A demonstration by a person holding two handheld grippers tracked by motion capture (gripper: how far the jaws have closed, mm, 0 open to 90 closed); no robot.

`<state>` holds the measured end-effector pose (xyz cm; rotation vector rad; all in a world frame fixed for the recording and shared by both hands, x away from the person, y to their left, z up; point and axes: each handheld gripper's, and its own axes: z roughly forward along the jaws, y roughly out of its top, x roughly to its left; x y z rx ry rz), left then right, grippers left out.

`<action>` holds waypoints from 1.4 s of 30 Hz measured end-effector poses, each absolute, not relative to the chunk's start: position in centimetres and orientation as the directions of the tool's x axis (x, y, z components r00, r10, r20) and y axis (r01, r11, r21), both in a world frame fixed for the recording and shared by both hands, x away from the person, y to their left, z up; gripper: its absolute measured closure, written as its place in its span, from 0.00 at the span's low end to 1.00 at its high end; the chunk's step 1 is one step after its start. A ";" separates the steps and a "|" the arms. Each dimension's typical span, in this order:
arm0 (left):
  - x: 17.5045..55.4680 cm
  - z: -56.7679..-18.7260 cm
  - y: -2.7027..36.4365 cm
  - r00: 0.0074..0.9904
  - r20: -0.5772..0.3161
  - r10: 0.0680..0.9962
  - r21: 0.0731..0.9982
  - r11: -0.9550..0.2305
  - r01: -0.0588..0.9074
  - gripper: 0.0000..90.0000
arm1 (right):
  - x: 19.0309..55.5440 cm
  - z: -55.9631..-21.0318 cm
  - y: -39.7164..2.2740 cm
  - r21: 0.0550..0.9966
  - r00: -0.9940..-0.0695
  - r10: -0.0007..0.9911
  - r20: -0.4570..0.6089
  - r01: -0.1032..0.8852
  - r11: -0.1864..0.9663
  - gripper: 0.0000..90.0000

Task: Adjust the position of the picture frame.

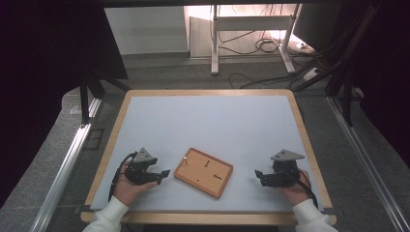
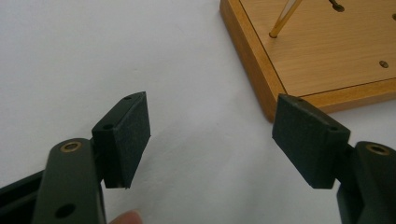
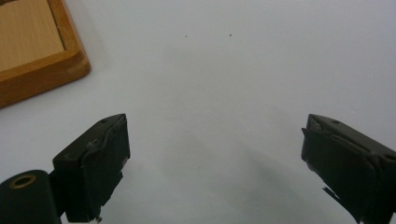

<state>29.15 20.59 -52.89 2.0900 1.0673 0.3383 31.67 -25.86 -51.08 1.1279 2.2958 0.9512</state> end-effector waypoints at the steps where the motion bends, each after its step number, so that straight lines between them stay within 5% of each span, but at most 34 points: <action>1: 29.1 -52.9 20.6 0.616 -0.086 0.783 0.729 -0.372 0.574 0.30 | 31.7 -51.1 -25.9 0.727 -0.593 0.804 -0.052 0.529 0.437 0.09; 19: 28.4 -52.2 21.5 0.598 -0.106 0.794 0.752 -0.330 0.571 0.31 | 30.7 -50.5 -26.0 0.775 -0.604 0.791 -0.098 0.452 0.441 0.17; 42: 29.4 -50.9 17.6 0.691 -0.098 0.716 0.753 -0.401 0.522 0.33 | 30.7 -50.7 -26.0 0.777 -0.597 0.797 -0.091 0.458 0.432 0.20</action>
